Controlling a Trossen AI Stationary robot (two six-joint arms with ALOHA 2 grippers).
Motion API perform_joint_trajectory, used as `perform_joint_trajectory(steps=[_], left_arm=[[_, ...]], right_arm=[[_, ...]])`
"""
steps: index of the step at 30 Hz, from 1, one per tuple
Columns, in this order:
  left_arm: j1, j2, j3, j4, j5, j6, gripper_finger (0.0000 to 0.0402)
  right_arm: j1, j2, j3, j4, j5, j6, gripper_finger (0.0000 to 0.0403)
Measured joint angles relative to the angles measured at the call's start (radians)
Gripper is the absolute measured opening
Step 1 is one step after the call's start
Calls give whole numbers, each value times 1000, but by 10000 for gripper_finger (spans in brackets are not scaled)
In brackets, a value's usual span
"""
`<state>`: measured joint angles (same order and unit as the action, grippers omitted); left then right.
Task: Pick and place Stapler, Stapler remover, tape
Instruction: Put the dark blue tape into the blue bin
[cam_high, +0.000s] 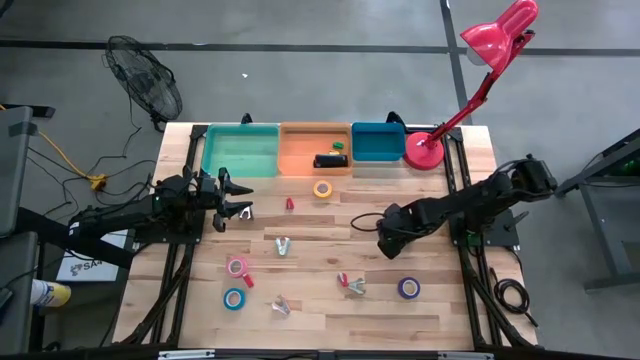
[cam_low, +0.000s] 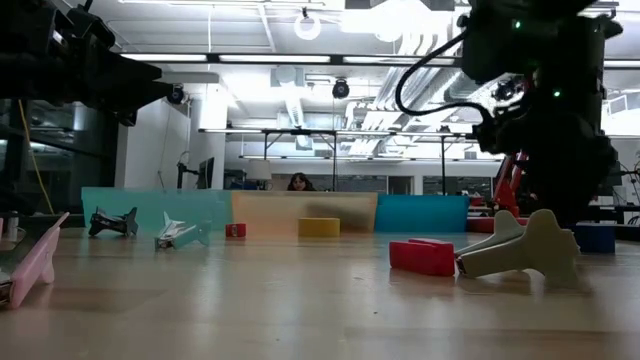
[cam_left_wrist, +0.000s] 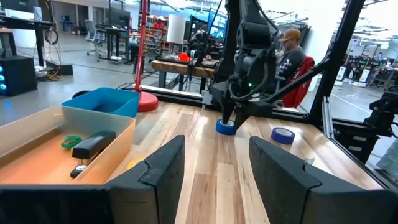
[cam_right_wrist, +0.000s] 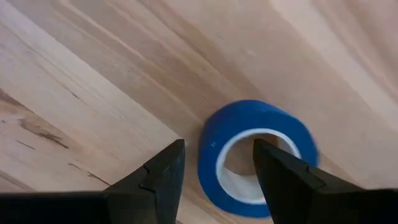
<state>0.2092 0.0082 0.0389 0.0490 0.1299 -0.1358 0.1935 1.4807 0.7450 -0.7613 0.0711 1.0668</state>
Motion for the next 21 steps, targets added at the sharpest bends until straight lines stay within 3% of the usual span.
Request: perform_joint_trajectory(steps=[10,21], left_arm=[[0,0,0,0,0,0,177],[0,0,0,0,0,0,177]], right_arm=[[-19,0,-46,88,-34,-67,169],[-88,-1,-46,97,-98,-249,30]])
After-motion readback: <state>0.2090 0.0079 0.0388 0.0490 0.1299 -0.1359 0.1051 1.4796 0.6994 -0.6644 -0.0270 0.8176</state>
